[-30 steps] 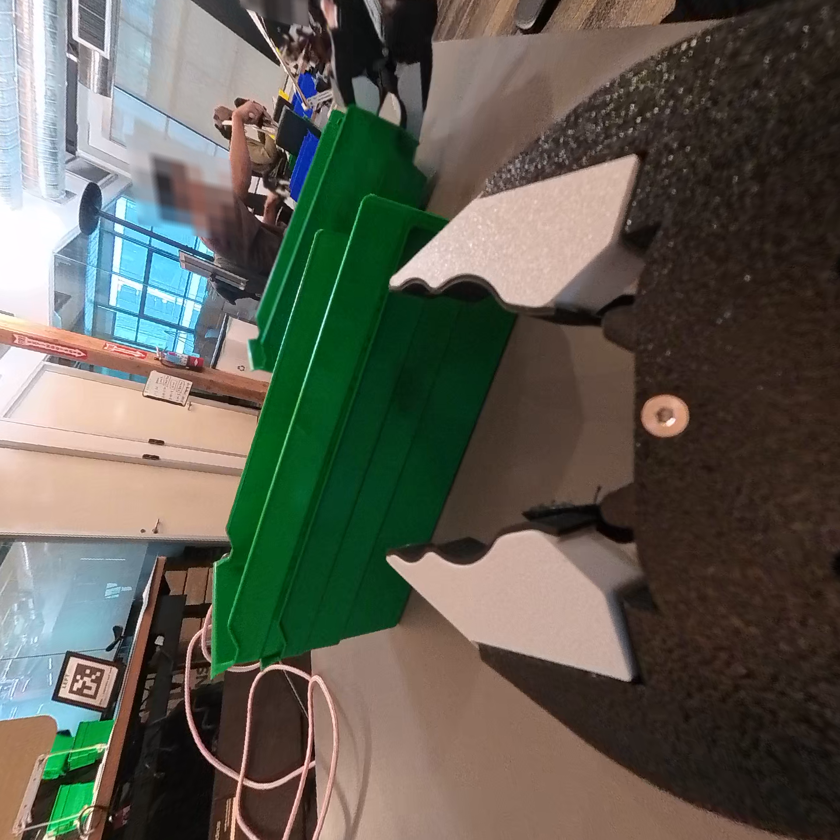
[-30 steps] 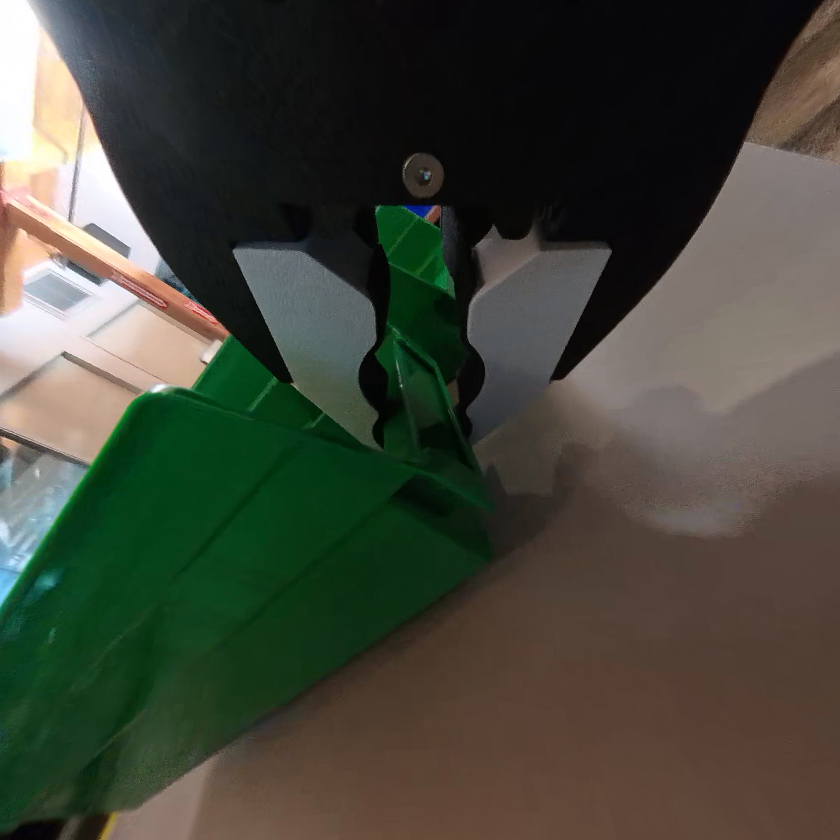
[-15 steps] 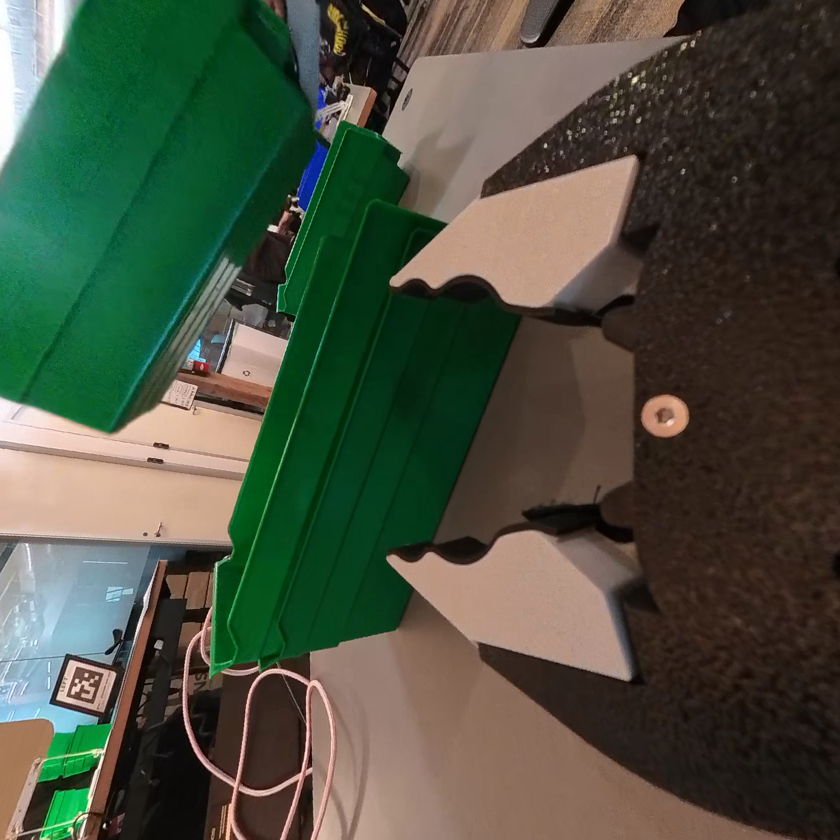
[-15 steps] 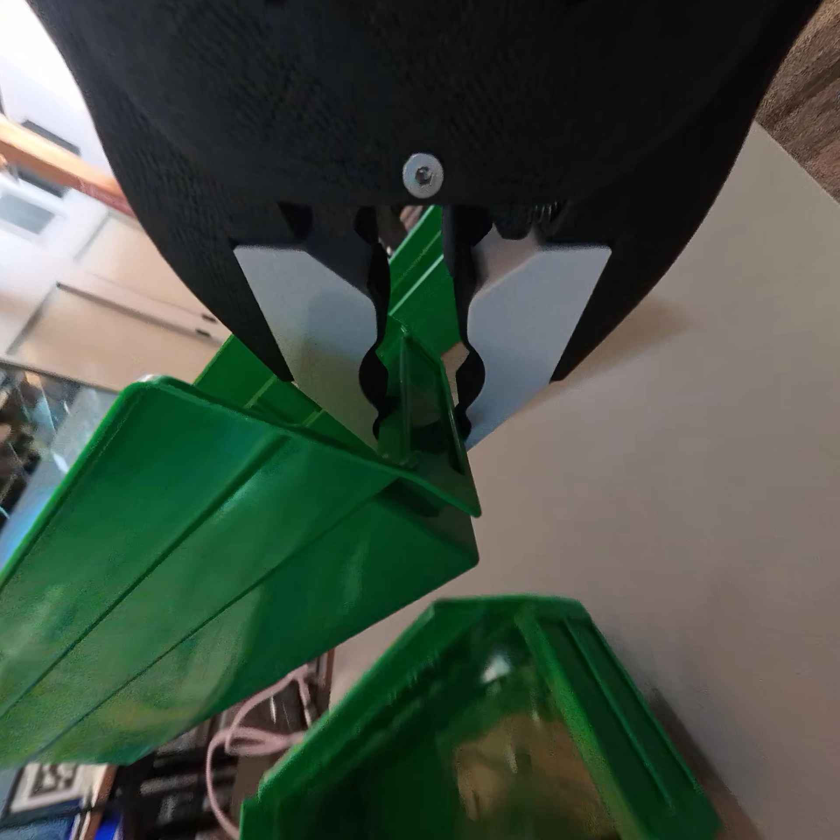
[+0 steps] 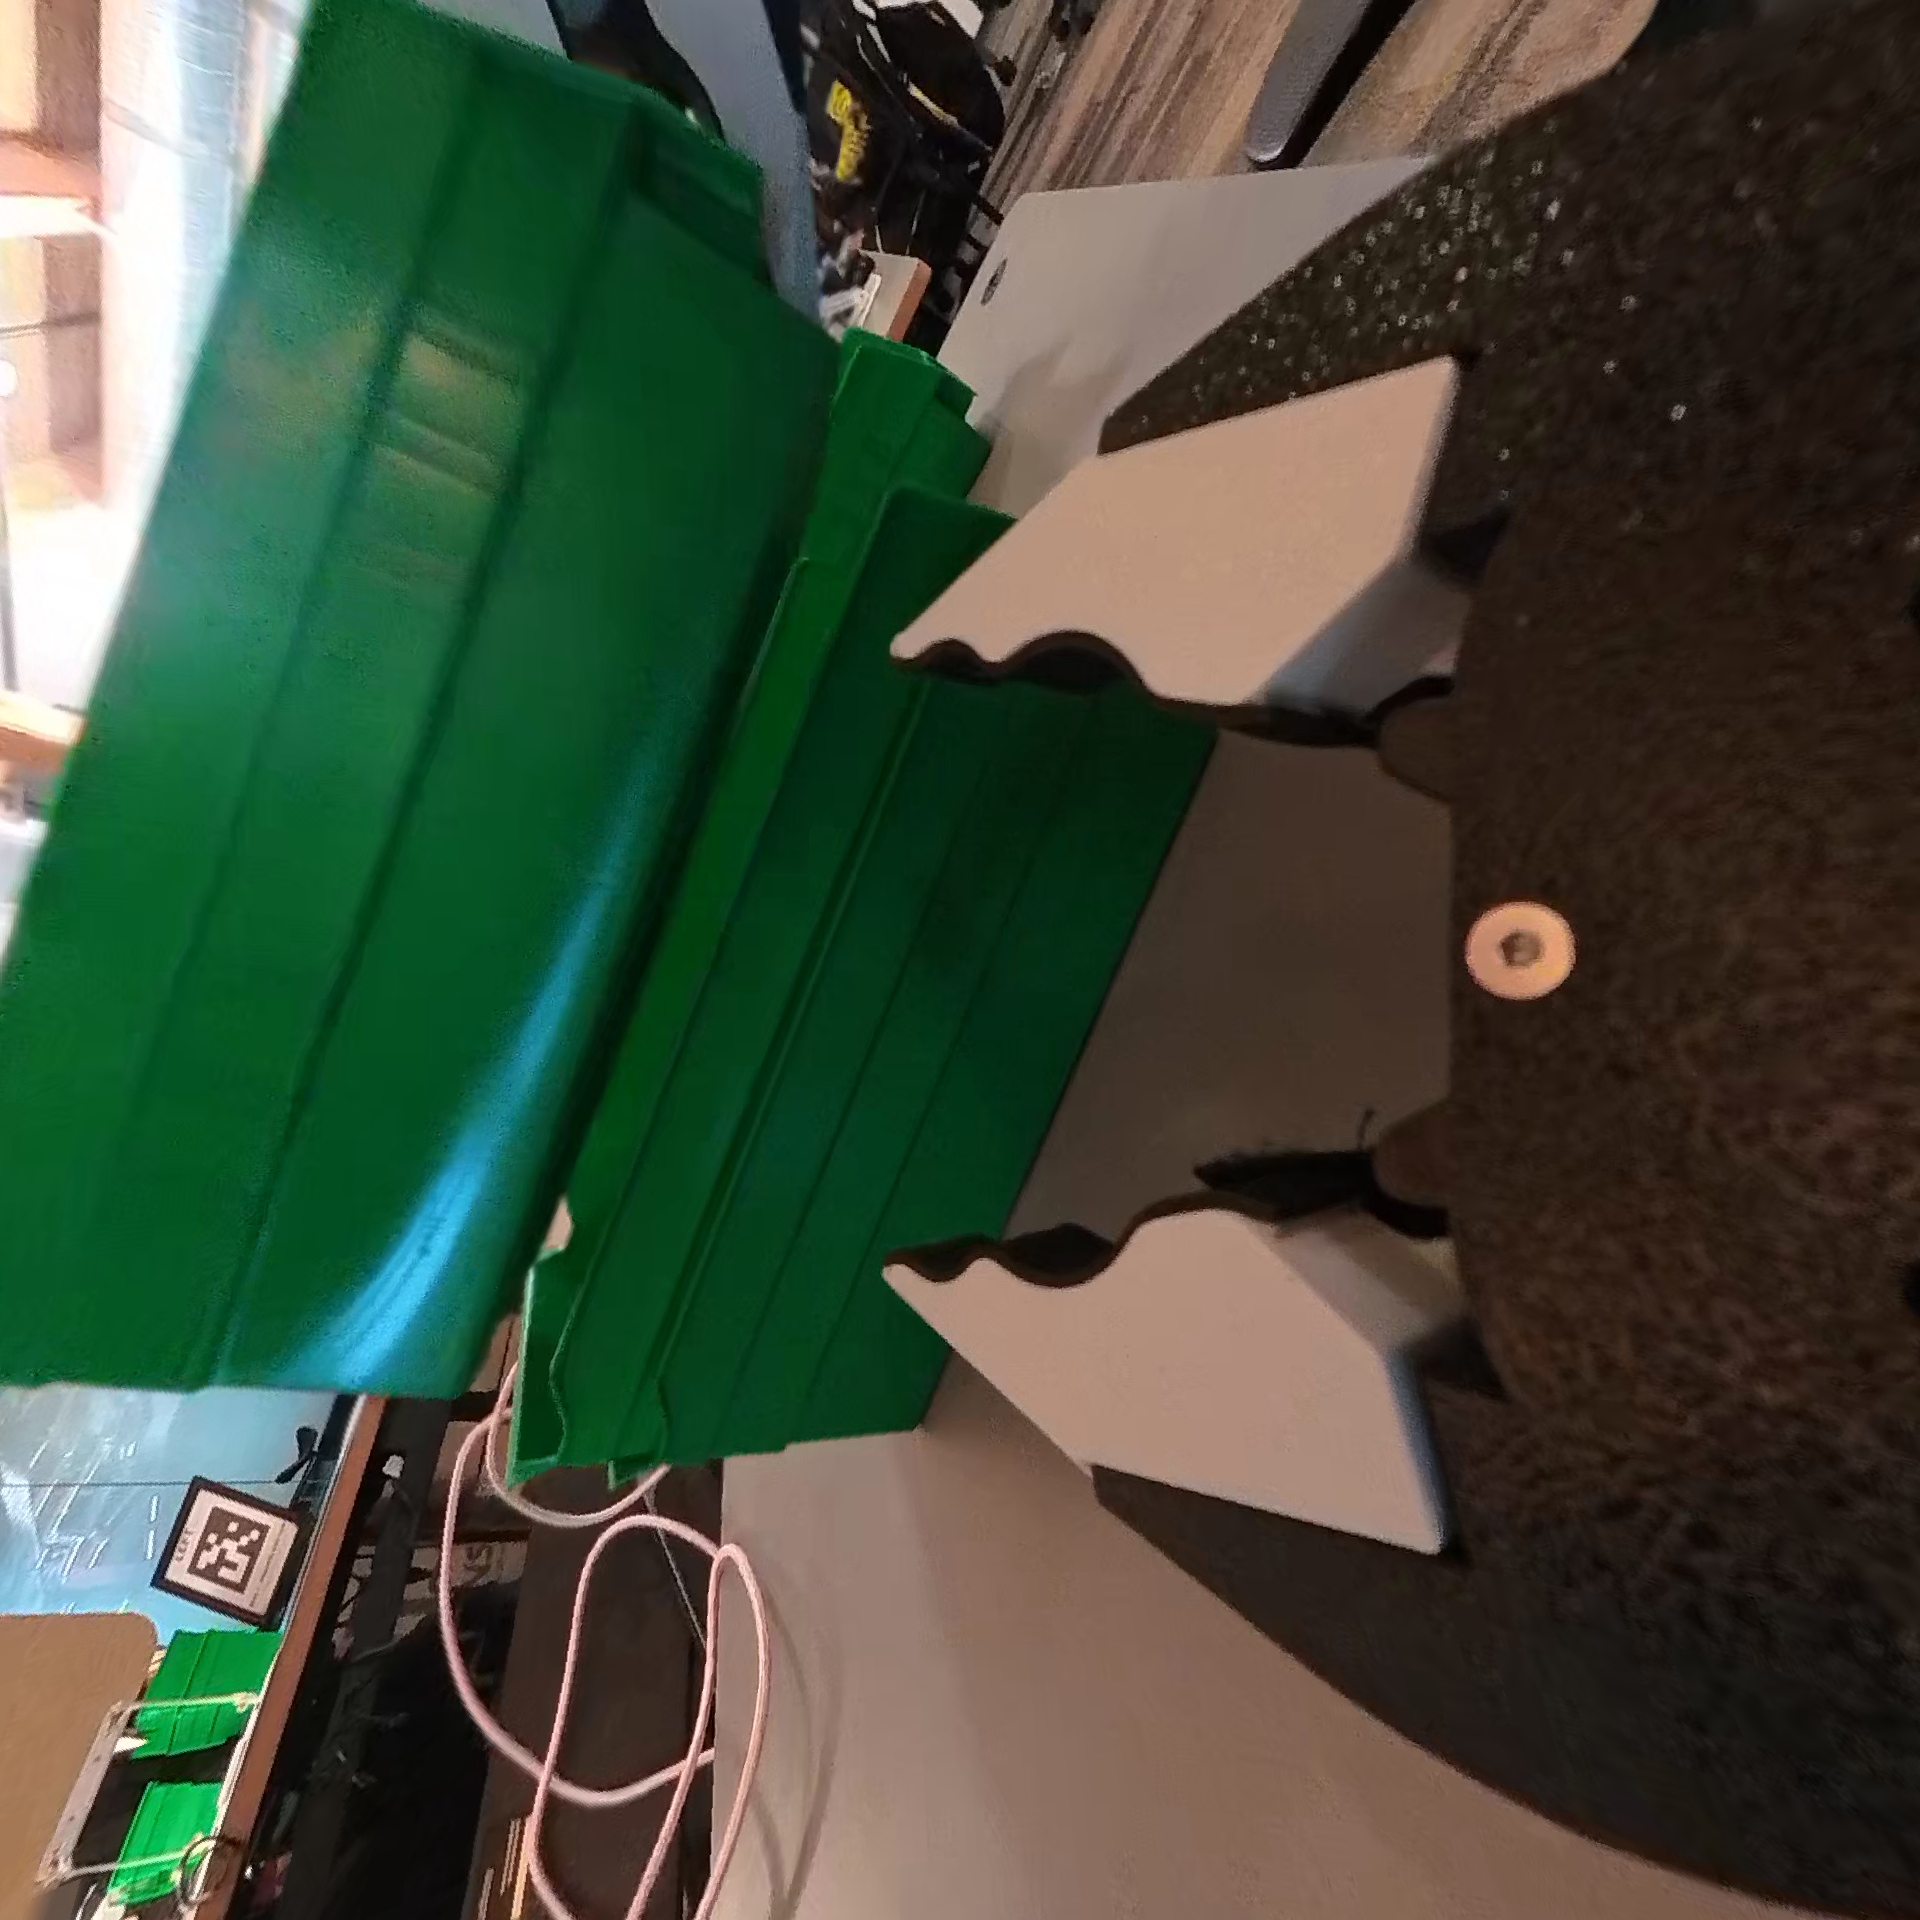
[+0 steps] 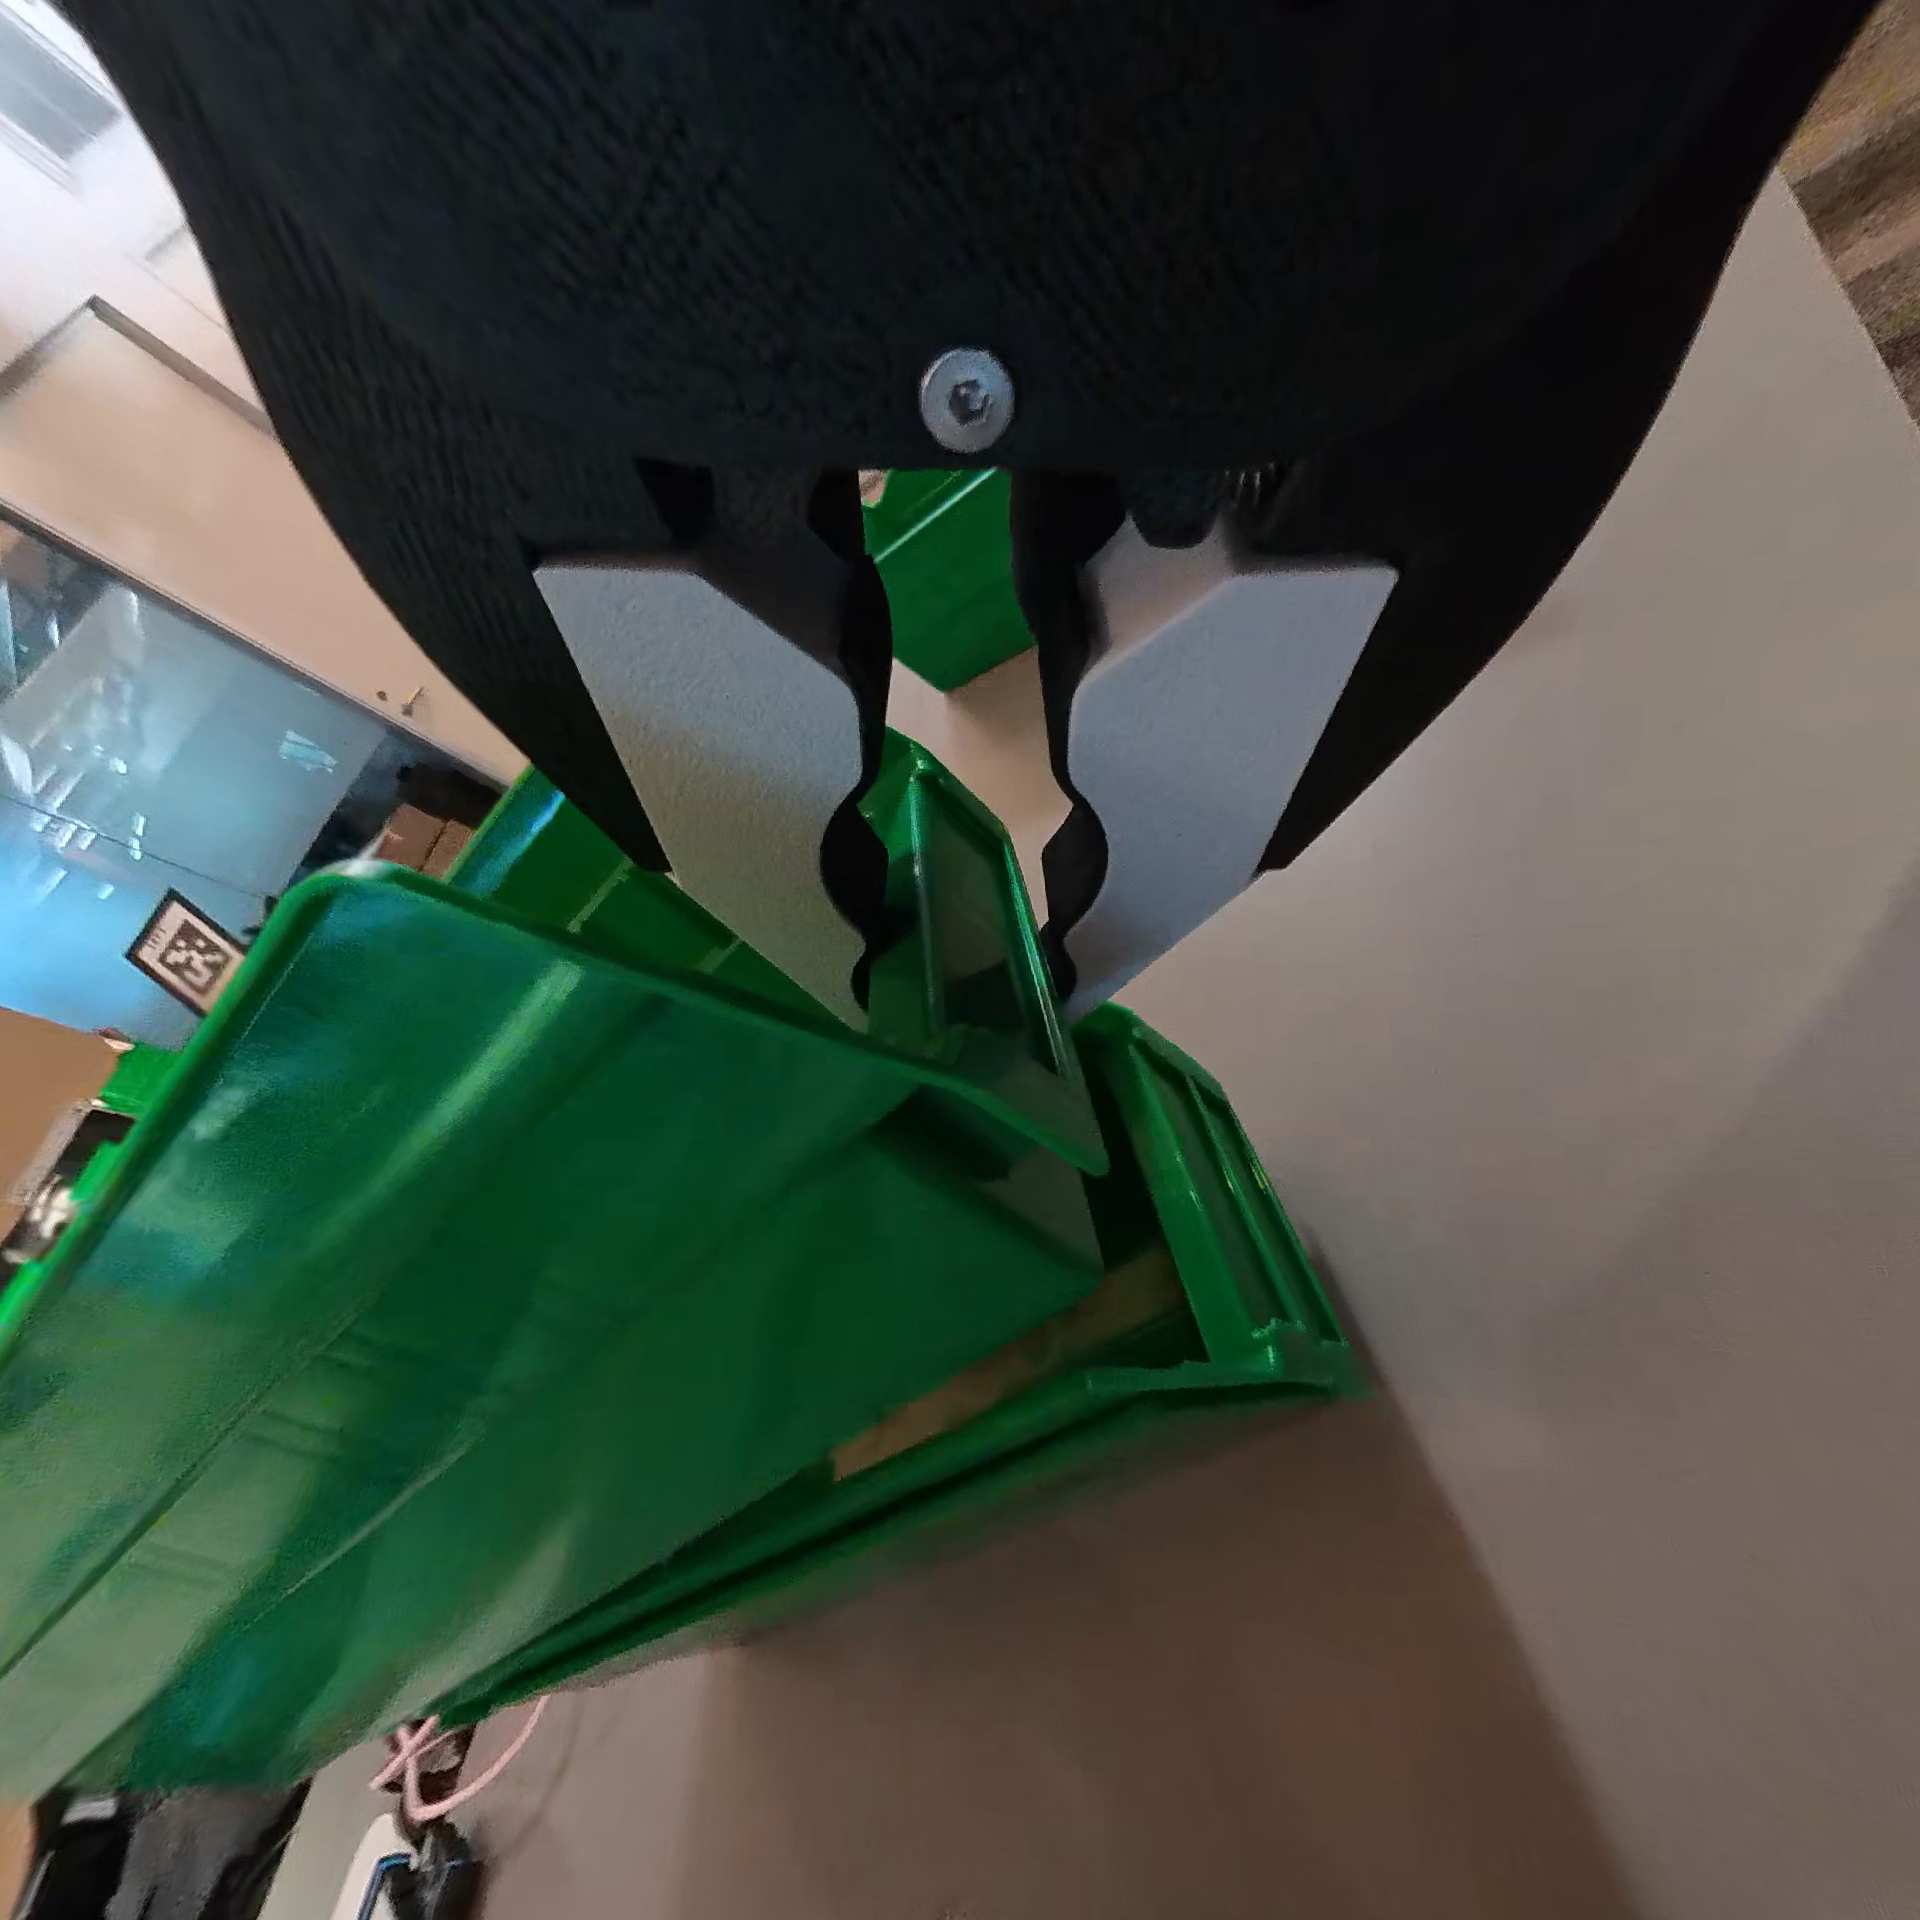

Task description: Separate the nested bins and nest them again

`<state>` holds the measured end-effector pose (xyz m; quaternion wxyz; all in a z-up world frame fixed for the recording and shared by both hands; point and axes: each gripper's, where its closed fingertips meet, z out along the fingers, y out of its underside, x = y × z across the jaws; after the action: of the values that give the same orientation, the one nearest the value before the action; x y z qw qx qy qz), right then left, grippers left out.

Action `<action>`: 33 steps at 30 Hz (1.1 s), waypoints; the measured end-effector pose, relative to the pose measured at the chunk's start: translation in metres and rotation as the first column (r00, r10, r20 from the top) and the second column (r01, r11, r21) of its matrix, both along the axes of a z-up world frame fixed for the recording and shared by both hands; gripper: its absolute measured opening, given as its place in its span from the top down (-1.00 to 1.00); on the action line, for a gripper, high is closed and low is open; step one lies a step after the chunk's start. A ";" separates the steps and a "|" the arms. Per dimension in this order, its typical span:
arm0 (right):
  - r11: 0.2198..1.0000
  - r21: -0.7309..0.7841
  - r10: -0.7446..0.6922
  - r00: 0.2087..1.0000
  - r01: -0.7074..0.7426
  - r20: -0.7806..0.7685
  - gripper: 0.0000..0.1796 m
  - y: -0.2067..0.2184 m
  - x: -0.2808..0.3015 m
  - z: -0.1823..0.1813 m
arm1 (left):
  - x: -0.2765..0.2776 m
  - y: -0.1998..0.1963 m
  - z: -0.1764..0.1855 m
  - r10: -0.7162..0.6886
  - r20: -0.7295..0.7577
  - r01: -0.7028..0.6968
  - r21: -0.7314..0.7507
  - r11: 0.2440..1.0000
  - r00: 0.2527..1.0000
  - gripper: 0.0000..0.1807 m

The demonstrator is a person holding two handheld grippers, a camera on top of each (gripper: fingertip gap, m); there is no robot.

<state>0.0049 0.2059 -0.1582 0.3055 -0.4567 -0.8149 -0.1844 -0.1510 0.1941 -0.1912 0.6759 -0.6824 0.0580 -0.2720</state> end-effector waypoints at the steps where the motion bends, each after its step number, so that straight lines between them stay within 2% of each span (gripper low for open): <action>1: 1.000 -0.002 -0.005 1.000 0.005 0.010 0.73 0.001 -0.001 -0.003 | -0.001 0.000 0.001 0.002 0.008 -0.002 0.003 1.000 1.000 -0.15; 18: 0.999 0.002 -0.042 0.995 0.042 0.090 0.72 0.016 -0.009 -0.034 | -0.002 0.000 0.000 -0.005 0.028 0.005 -0.008 1.000 1.000 -0.15; 25: 0.997 0.070 0.005 0.988 -0.016 0.157 0.72 0.020 -0.010 -0.050 | -0.001 0.000 -0.001 -0.013 0.034 0.013 -0.013 1.000 0.999 -0.14; 28: 0.998 0.056 0.034 0.992 -0.041 0.121 0.61 0.019 -0.011 -0.053 | -0.001 0.000 -0.001 -0.013 0.035 0.013 -0.013 1.000 0.999 -0.14; 29: 0.998 0.051 0.031 0.995 -0.036 0.099 0.51 0.019 -0.010 -0.052 | -0.001 0.000 -0.001 -0.013 0.036 0.014 -0.013 1.000 0.999 -0.14; 33: 0.999 -0.019 0.036 0.999 -0.036 0.016 0.52 0.009 -0.003 -0.046 | 0.000 0.001 -0.002 -0.015 0.041 0.016 -0.019 1.000 0.999 -0.14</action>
<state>0.0022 0.2151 -0.2044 0.2977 -0.4431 -0.8273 -0.1750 -0.1513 0.1949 -0.1932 0.6683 -0.6828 0.0469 -0.2916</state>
